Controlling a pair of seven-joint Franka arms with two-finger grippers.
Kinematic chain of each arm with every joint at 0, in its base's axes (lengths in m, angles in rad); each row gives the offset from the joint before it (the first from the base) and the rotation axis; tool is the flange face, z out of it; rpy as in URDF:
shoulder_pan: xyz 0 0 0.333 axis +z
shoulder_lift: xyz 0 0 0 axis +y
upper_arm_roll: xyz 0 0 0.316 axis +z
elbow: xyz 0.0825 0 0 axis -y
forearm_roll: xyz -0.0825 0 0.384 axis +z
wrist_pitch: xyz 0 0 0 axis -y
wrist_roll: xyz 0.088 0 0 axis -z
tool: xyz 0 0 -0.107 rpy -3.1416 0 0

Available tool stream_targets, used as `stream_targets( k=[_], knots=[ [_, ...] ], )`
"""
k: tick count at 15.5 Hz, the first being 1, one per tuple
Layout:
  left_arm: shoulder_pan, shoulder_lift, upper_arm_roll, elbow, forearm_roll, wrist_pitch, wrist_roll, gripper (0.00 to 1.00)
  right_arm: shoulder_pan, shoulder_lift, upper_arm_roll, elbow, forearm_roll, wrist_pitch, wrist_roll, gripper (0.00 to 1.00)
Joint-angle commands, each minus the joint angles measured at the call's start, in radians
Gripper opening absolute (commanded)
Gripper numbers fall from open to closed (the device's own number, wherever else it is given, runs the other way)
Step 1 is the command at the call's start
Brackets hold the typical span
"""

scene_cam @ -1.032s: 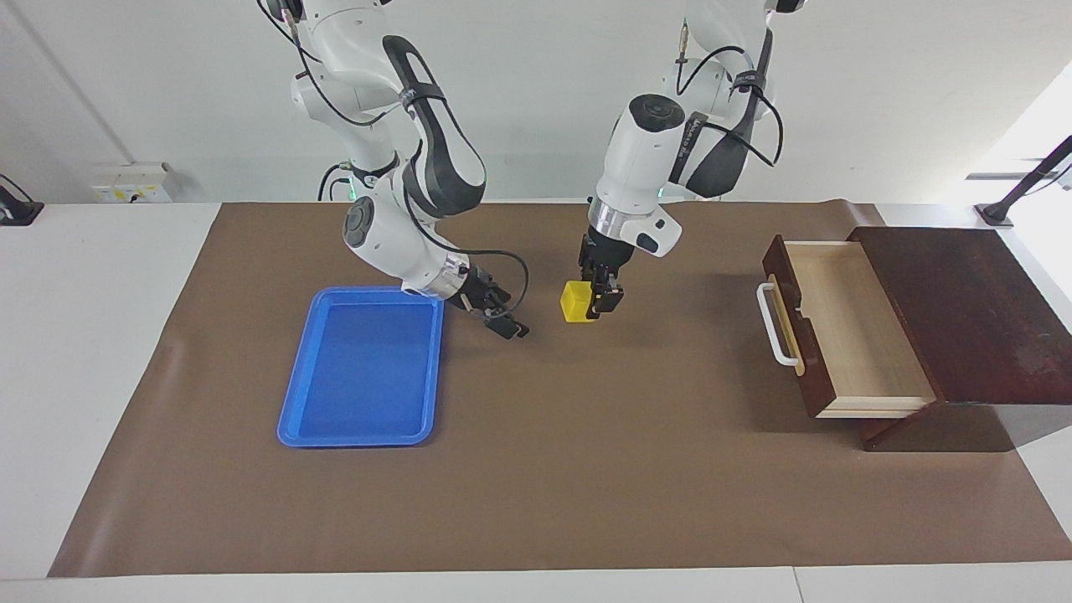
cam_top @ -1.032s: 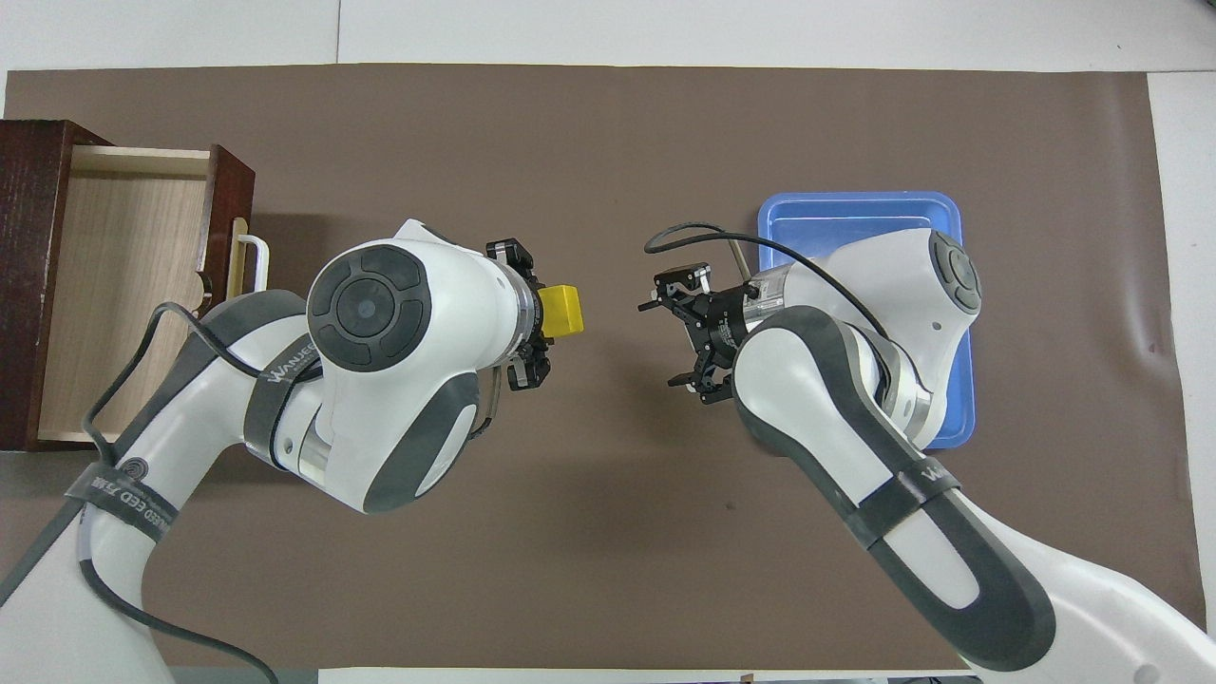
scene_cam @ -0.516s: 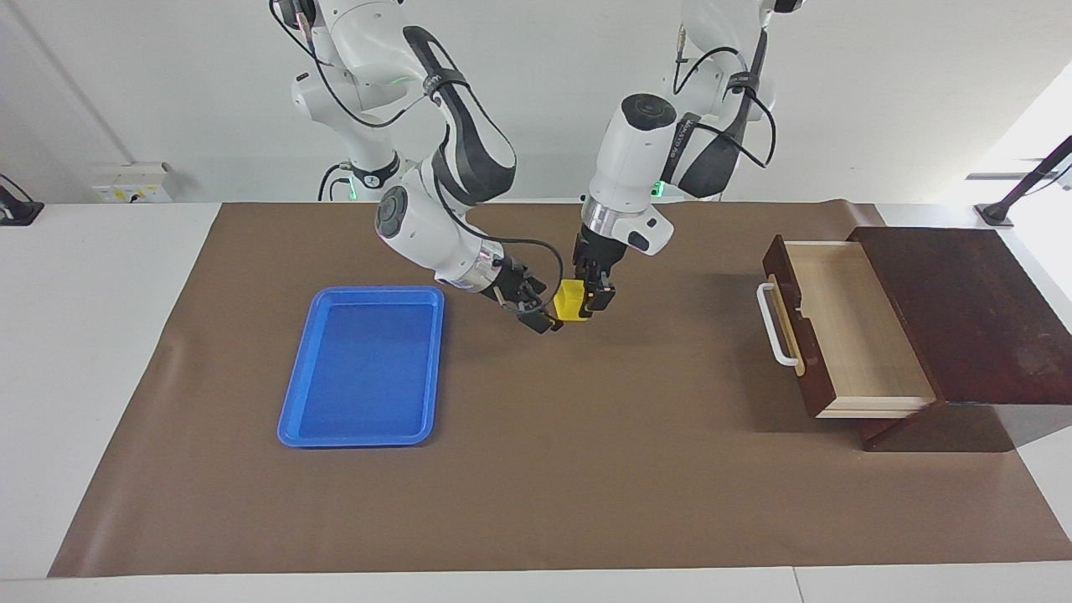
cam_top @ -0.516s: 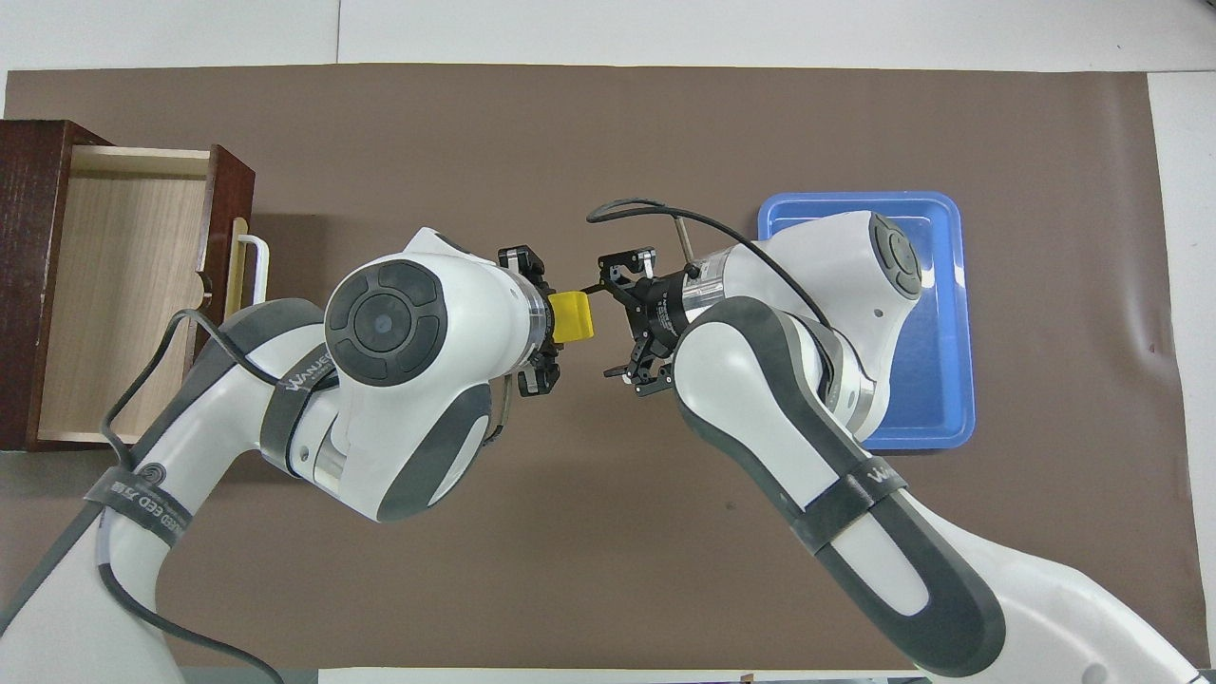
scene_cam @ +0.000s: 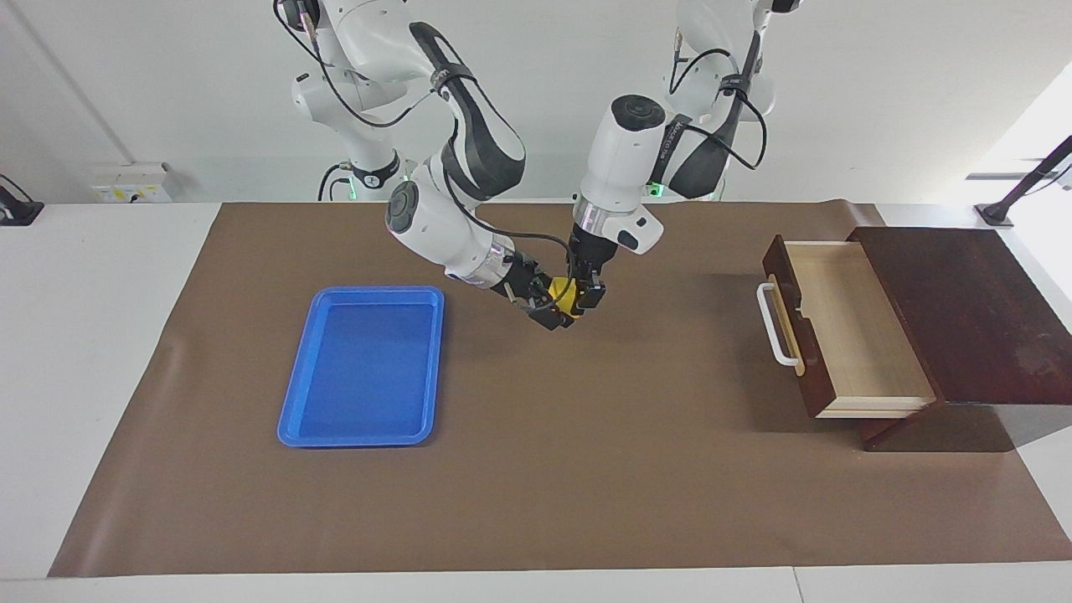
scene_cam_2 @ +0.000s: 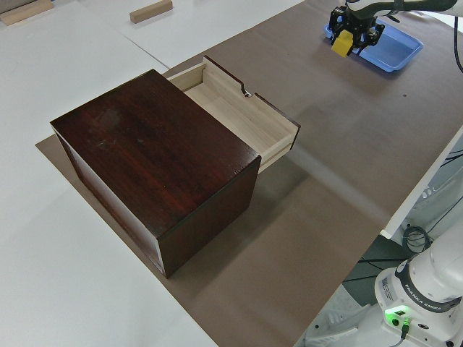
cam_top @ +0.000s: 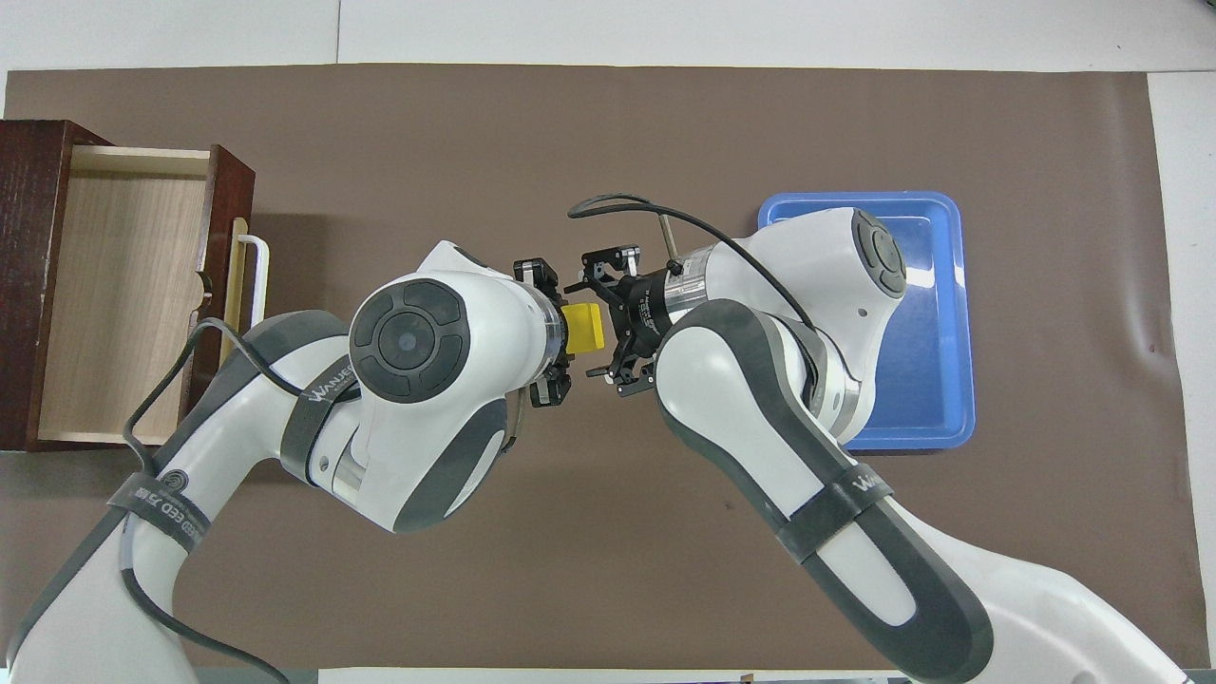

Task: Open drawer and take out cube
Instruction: 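Grasp the yellow cube with the right gripper from the left gripper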

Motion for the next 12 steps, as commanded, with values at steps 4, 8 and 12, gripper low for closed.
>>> stream_targets(
  k=[4, 8, 12],
  knots=[
    [-0.012, -0.013, 0.018, -0.015, -0.018, 0.006, -0.007, 0.00, -0.001, 0.015, -0.003, 0.011, 0.017, -0.007, 0.017, 0.97],
    [-0.009, -0.013, 0.018, -0.015, -0.018, 0.007, -0.005, 0.00, -0.001, 0.015, -0.003, 0.012, 0.017, -0.001, 0.048, 0.32],
    [-0.008, -0.012, 0.019, -0.013, -0.018, 0.007, -0.002, 0.00, -0.005, 0.013, -0.003, 0.017, 0.015, -0.011, 0.057, 0.00]
  ],
)
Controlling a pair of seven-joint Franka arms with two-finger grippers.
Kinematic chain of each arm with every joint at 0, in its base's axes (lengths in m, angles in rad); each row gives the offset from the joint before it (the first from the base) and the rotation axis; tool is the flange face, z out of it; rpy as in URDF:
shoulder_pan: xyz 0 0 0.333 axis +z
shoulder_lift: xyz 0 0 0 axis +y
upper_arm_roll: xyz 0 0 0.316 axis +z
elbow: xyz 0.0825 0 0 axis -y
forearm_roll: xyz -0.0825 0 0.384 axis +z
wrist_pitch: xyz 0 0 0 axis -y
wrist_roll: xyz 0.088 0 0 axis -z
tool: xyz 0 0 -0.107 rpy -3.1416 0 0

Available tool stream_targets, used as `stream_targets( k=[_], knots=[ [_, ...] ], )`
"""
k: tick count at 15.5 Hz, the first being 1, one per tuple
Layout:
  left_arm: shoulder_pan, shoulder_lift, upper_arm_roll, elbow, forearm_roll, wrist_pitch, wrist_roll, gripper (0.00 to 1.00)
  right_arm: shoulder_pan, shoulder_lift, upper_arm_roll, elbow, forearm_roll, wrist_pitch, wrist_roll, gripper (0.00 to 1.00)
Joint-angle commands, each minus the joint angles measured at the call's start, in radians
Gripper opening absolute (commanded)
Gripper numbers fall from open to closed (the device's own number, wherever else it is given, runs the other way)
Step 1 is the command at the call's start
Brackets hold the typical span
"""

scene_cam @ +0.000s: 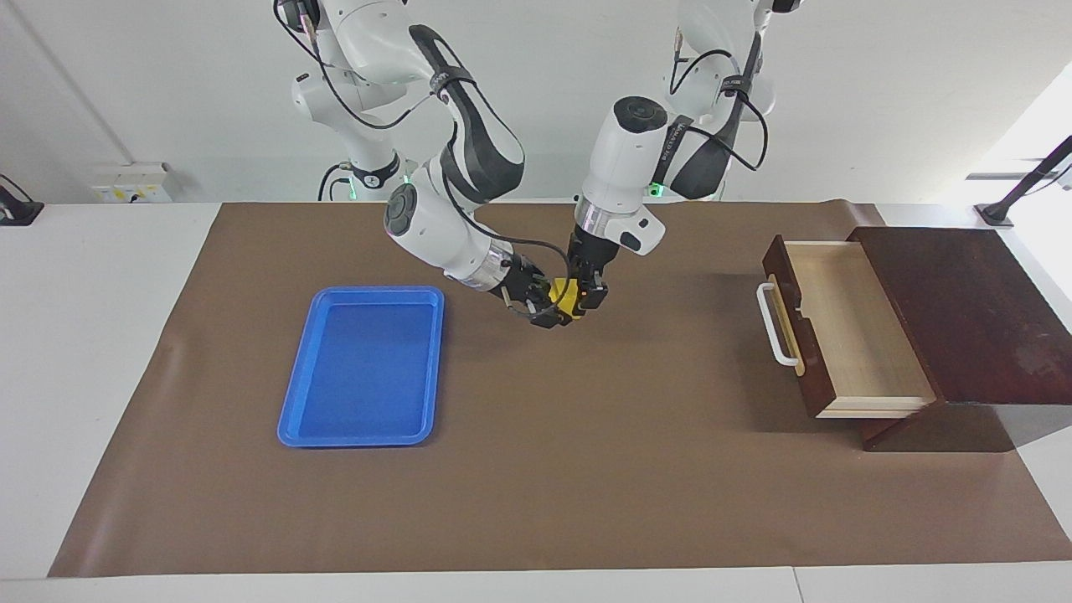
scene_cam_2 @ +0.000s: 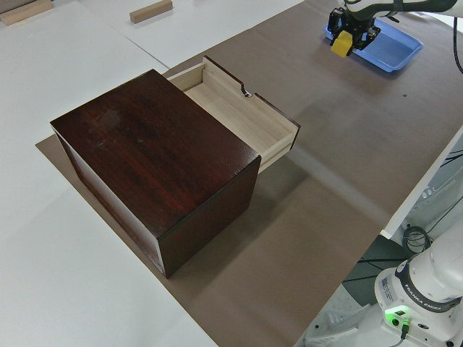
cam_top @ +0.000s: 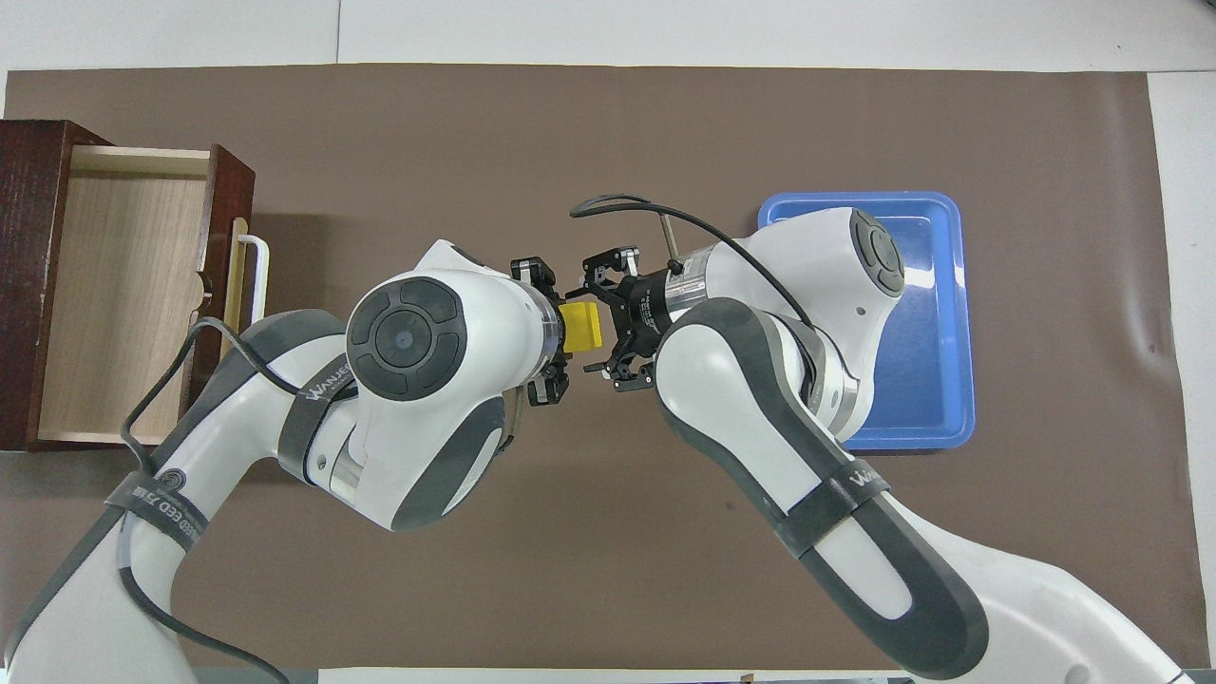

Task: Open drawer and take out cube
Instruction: 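Grasp the yellow cube with the right gripper from the left gripper, then move the cube over the tray while the left gripper withdraws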

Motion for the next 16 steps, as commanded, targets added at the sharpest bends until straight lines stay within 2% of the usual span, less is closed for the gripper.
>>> stream_targets(
  k=[1, 5, 6, 7, 8, 10, 12, 16],
  knots=[
    [-0.006, -0.013, 0.014, -0.013, -0.010, 0.007, 0.016, 0.00, -0.003, 0.005, 0.001, 0.012, 0.013, -0.017, 0.011, 0.00],
    [-0.002, -0.013, 0.016, -0.015, -0.010, 0.006, 0.022, 0.00, -0.024, 0.005, 0.001, 0.032, 0.016, -0.025, 0.011, 0.00],
    [0.003, -0.013, 0.016, -0.013, -0.010, 0.004, 0.022, 0.32, -0.032, 0.005, 0.001, 0.034, 0.016, -0.028, 0.011, 0.00],
    [0.007, -0.013, 0.016, -0.010, -0.007, -0.003, 0.022, 0.77, -0.038, 0.005, 0.003, 0.034, 0.018, -0.030, 0.011, 0.00],
    [0.009, -0.013, 0.016, -0.006, -0.005, -0.022, 0.021, 1.00, -0.046, 0.007, 0.003, 0.034, 0.018, -0.030, 0.011, 0.00],
    [0.017, -0.014, 0.022, 0.005, 0.001, -0.040, 0.025, 1.00, -0.067, 0.007, 0.001, 0.043, 0.019, -0.057, 0.011, 0.00],
    [0.081, -0.020, 0.020, 0.036, 0.002, -0.097, 0.072, 1.00, -0.102, 0.007, 0.001, 0.057, 0.018, -0.091, 0.010, 0.00],
    [0.223, -0.033, 0.022, 0.027, 0.002, -0.204, 0.324, 1.00, -0.243, 0.010, 0.001, 0.067, 0.016, -0.174, -0.014, 0.00]
  ],
)
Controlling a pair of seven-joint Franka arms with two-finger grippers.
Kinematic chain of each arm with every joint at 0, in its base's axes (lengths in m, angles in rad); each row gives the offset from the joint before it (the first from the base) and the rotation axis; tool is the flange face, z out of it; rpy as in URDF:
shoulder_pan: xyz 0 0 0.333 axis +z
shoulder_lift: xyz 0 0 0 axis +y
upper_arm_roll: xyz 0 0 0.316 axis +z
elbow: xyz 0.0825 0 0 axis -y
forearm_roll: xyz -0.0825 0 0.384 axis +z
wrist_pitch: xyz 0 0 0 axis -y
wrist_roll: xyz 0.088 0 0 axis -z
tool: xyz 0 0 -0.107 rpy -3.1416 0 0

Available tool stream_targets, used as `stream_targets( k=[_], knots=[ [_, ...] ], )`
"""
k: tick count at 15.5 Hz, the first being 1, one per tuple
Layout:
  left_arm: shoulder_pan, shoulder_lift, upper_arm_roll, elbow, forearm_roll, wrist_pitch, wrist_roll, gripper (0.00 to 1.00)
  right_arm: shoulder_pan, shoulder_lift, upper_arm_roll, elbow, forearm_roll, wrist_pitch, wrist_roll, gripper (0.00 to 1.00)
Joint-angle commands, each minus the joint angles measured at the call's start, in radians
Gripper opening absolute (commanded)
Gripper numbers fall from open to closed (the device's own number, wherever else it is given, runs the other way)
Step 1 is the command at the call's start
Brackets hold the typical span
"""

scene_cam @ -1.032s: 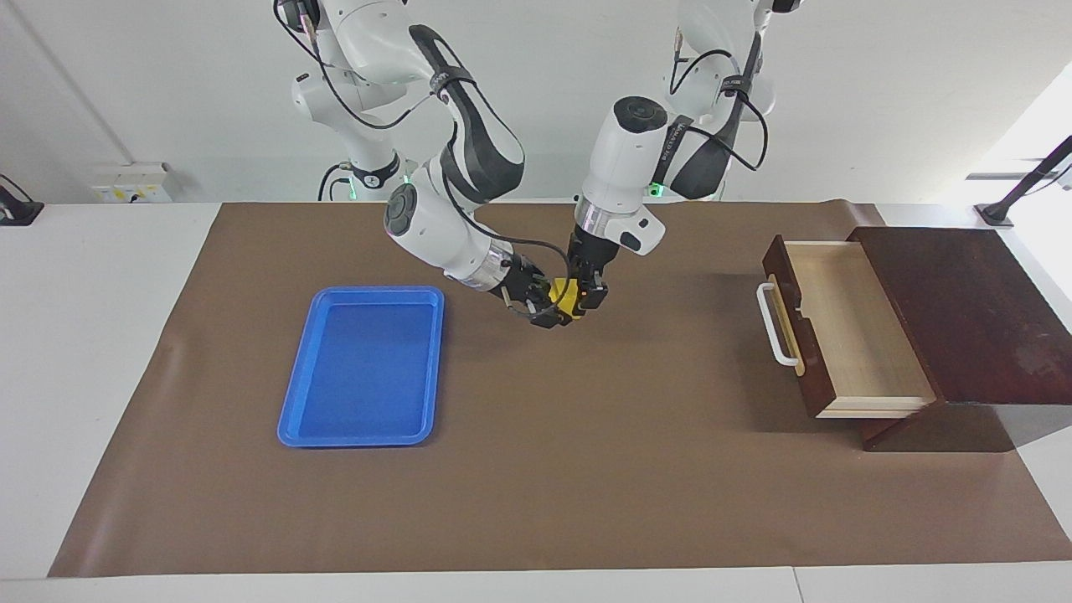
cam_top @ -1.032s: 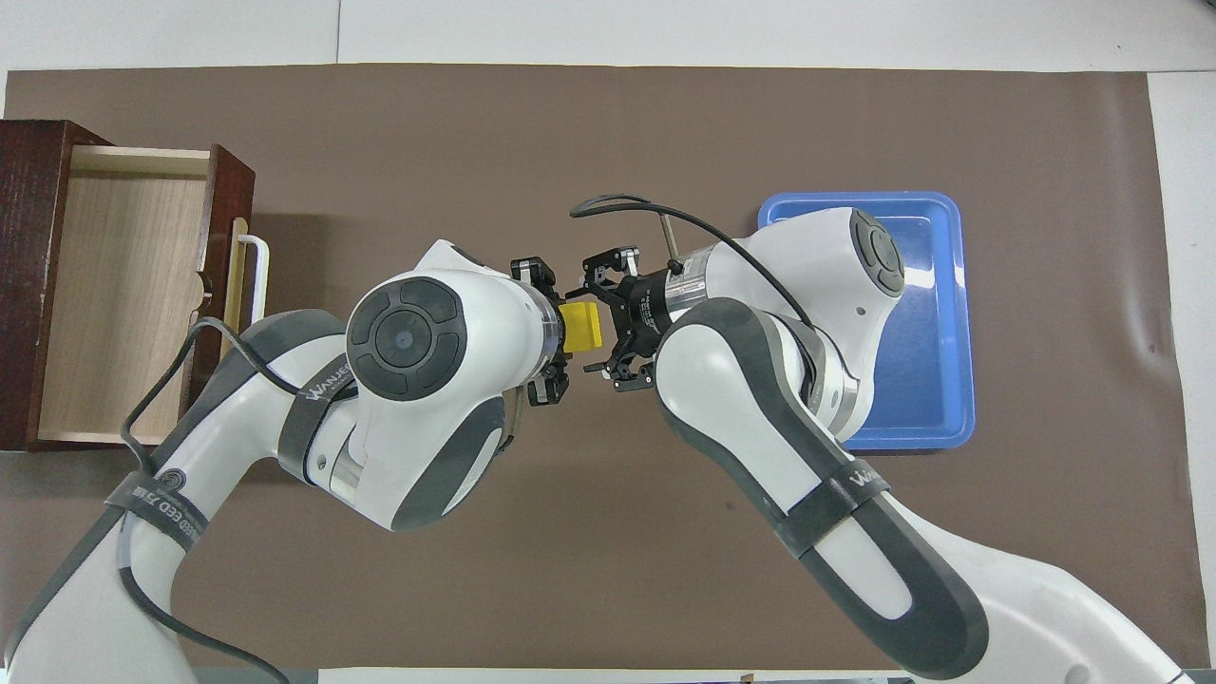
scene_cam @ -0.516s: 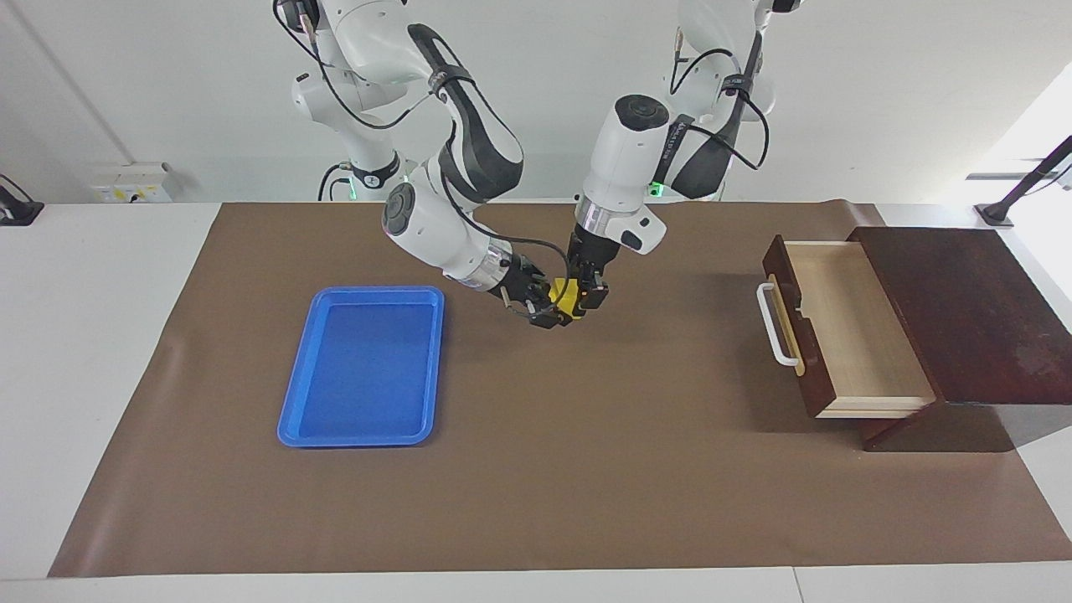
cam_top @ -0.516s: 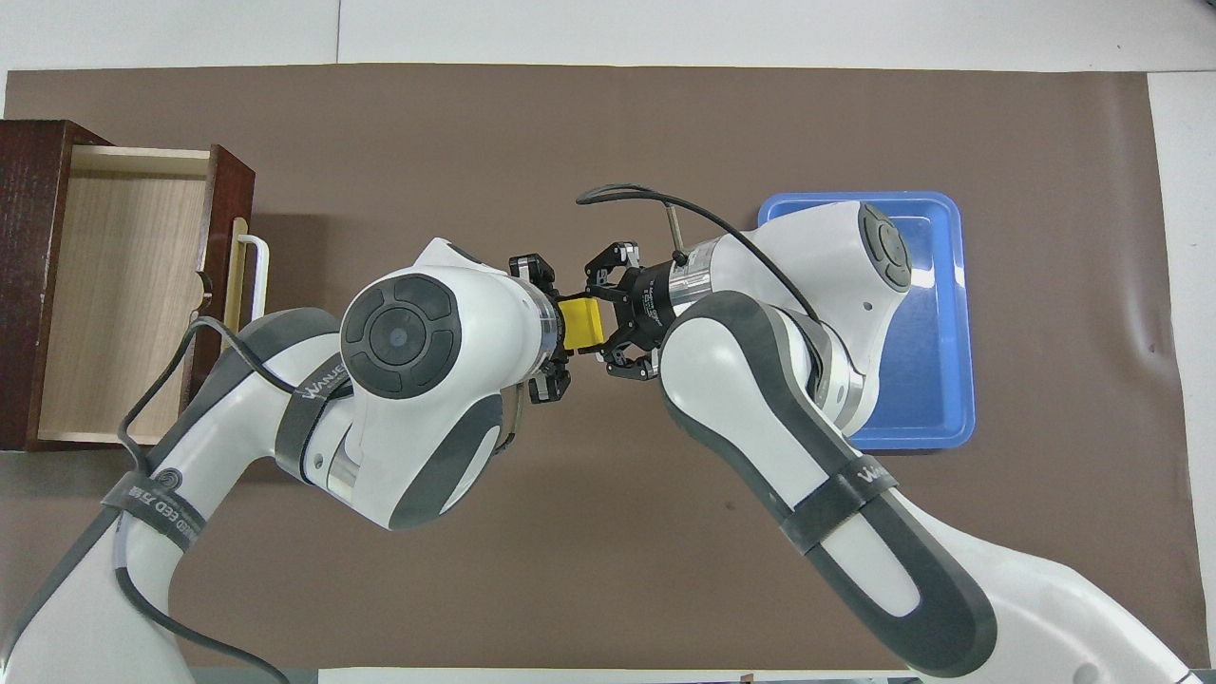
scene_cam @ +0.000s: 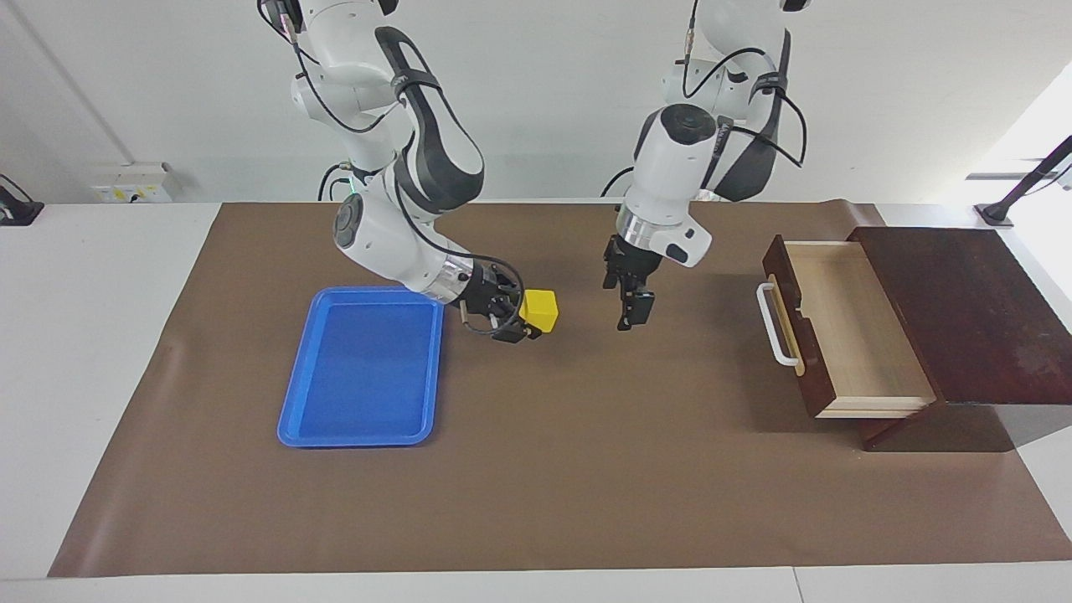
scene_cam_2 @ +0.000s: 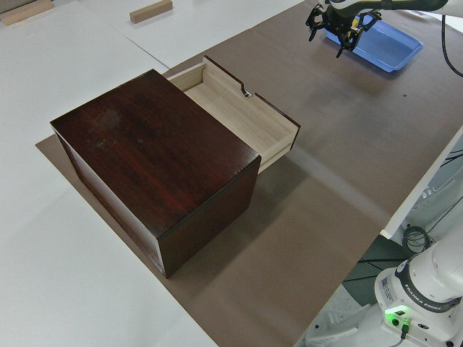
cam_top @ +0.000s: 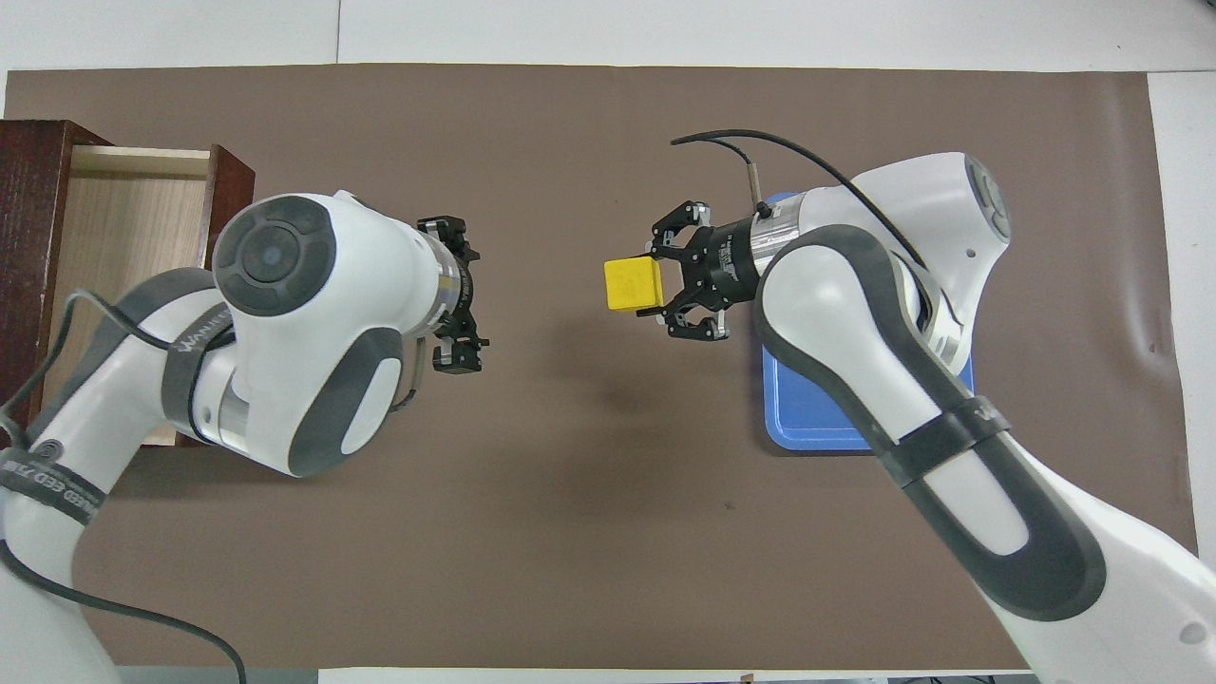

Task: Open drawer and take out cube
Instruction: 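Move the cube over the tray while the left gripper withdraws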

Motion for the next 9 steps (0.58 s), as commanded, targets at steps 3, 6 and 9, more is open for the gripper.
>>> stream_targets(
  k=[3, 6, 9],
  knots=[
    [0.130, -0.023, -0.005, -0.007, 0.141, -0.119, 0.190, 1.00, -0.179, 0.031, 0.005, 0.006, 0.006, -0.095, -0.062, 0.00],
    [0.211, -0.021, -0.005, -0.010, 0.192, -0.120, 0.212, 1.00, -0.253, 0.050, -0.001, -0.067, 0.003, -0.109, -0.188, 0.00],
    [0.274, -0.017, -0.005, -0.042, 0.247, -0.116, 0.256, 1.00, -0.325, 0.045, -0.005, -0.164, -0.006, -0.120, -0.375, 0.00]
  ],
)
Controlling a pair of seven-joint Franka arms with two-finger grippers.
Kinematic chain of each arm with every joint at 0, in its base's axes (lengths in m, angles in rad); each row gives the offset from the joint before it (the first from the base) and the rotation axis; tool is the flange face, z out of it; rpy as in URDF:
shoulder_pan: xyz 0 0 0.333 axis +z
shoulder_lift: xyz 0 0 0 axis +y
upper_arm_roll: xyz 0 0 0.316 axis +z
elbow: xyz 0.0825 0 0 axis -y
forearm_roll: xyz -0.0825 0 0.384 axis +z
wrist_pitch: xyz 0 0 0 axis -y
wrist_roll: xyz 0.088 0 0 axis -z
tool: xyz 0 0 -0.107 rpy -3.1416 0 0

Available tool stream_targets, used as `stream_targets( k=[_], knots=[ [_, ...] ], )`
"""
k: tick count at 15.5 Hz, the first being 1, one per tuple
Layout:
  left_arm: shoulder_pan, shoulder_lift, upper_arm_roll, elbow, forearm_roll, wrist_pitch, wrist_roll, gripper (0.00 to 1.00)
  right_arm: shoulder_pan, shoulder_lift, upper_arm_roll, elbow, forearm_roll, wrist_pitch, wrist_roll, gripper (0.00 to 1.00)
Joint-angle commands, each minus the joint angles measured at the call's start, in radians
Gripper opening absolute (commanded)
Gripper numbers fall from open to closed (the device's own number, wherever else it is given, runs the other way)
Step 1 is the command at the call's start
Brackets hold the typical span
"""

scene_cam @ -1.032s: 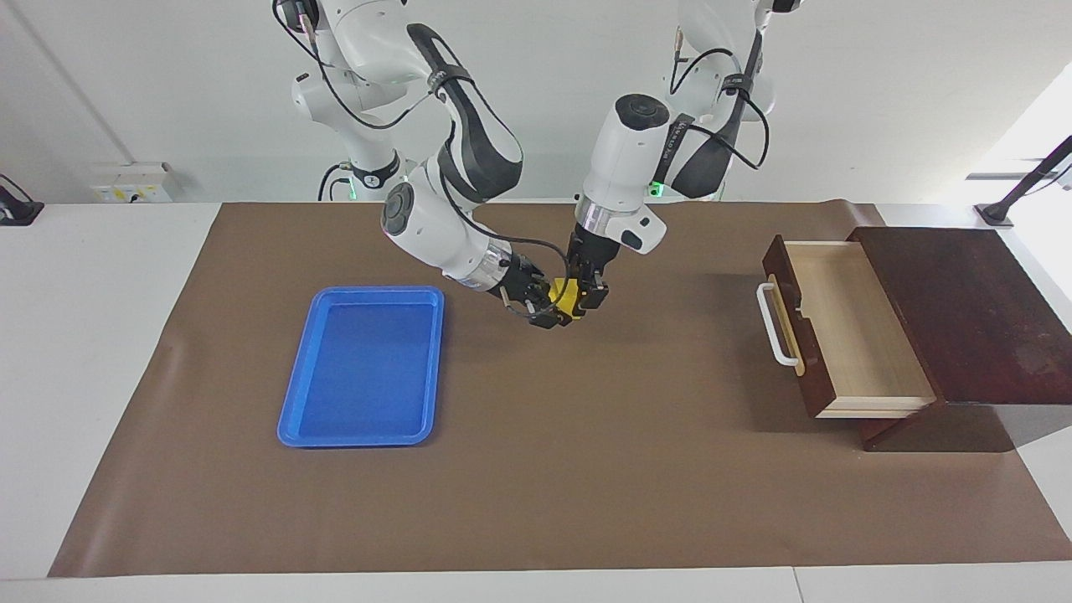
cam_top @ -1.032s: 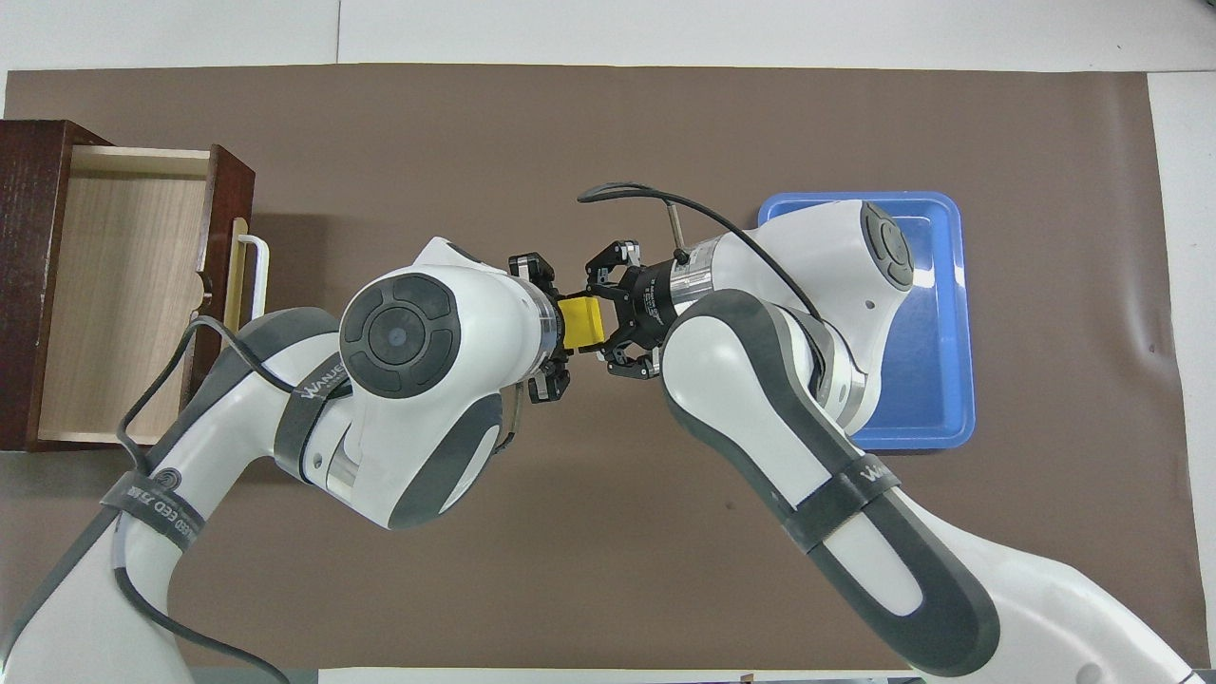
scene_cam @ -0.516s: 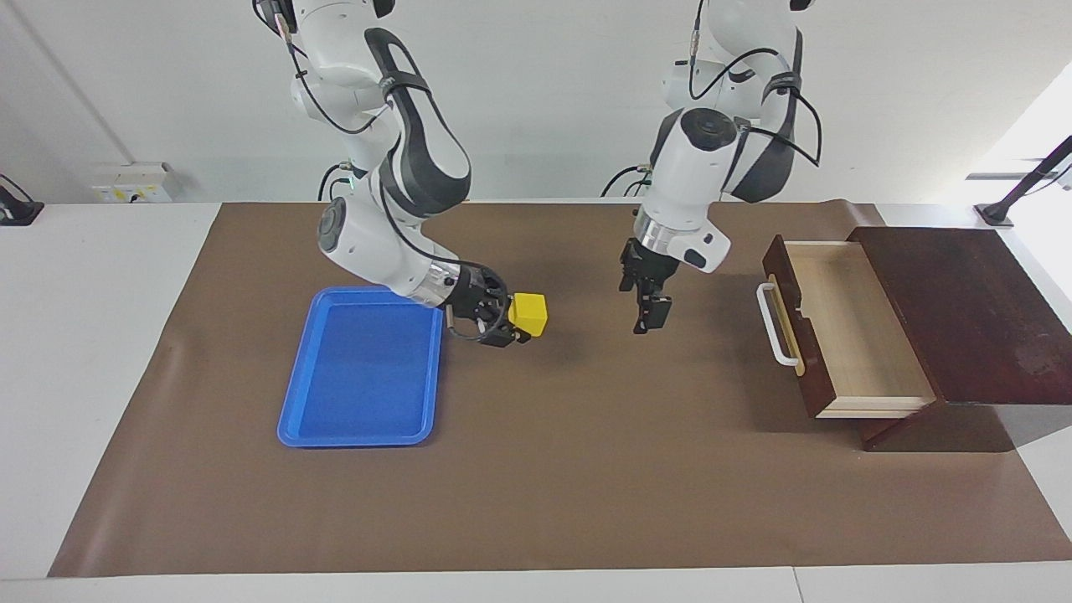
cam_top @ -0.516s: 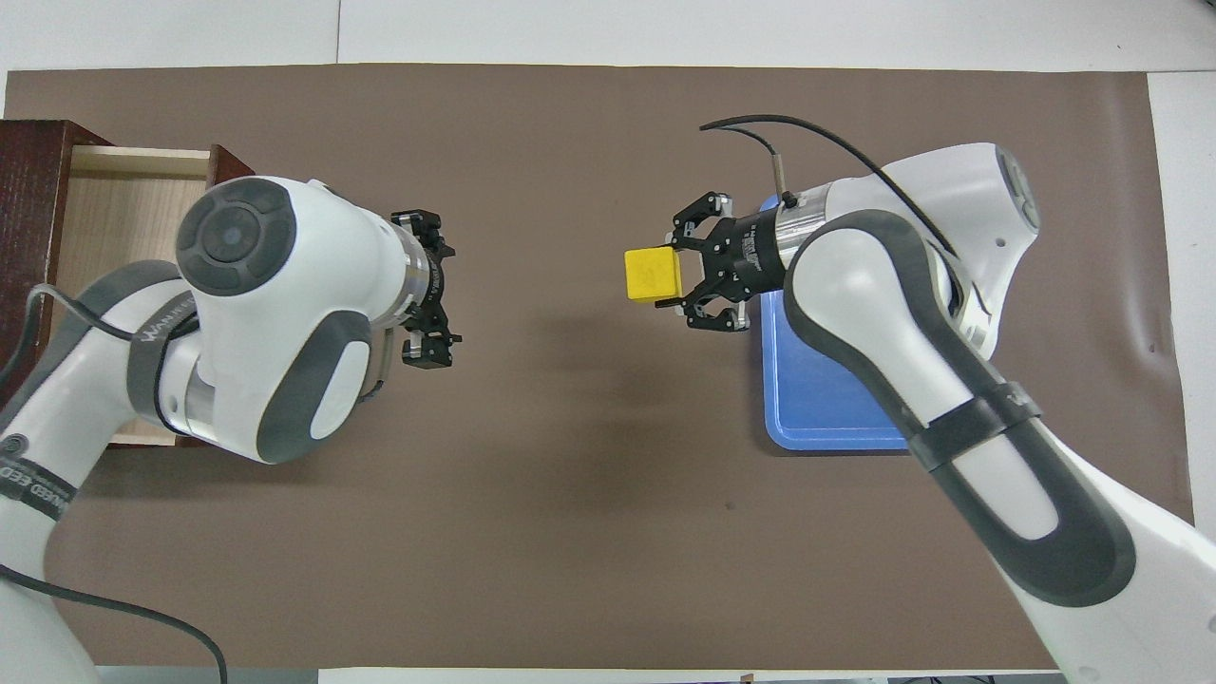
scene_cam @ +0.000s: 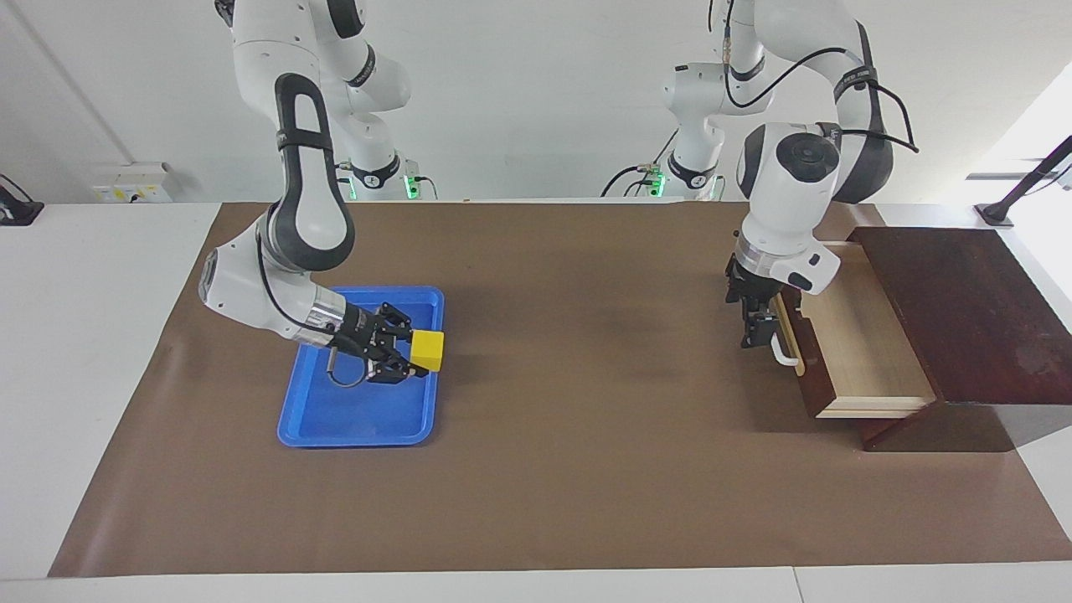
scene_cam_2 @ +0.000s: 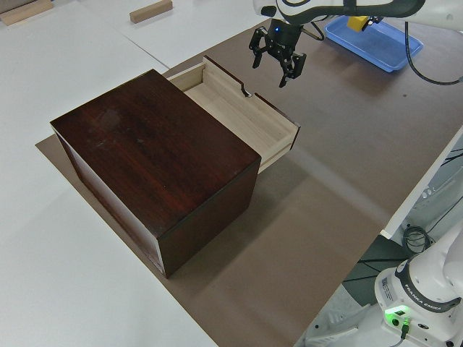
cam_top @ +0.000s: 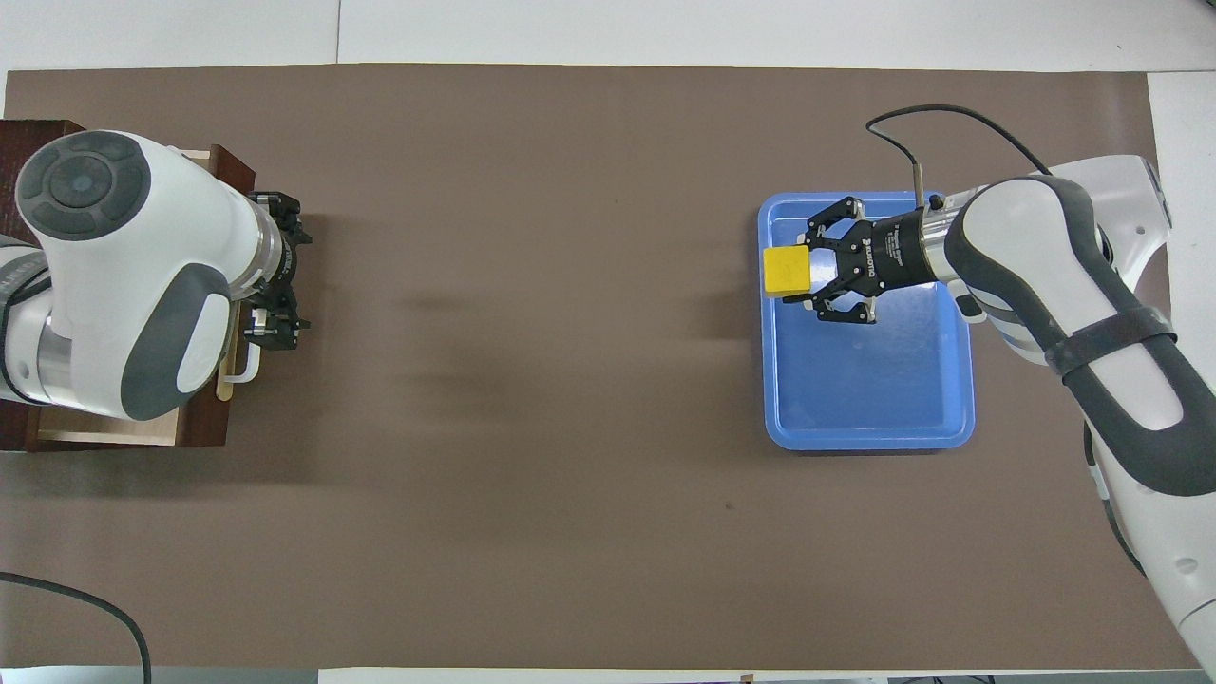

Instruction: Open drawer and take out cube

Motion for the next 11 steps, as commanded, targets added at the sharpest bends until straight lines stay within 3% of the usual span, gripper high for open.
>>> stream_targets(
  k=[1, 11],
  knots=[
    [0.060, -0.013, -0.011, -0.038, 0.062, -0.009, 0.051, 1.00, -0.062, -0.020, 0.006, -0.081, -0.029, -0.012, -0.126, 0.00],
    [0.254, -0.004, -0.011, -0.025, 0.117, 0.008, 0.298, 1.00, -0.171, -0.027, -0.013, -0.205, -0.045, 0.002, -0.362, 0.00]
  ],
)
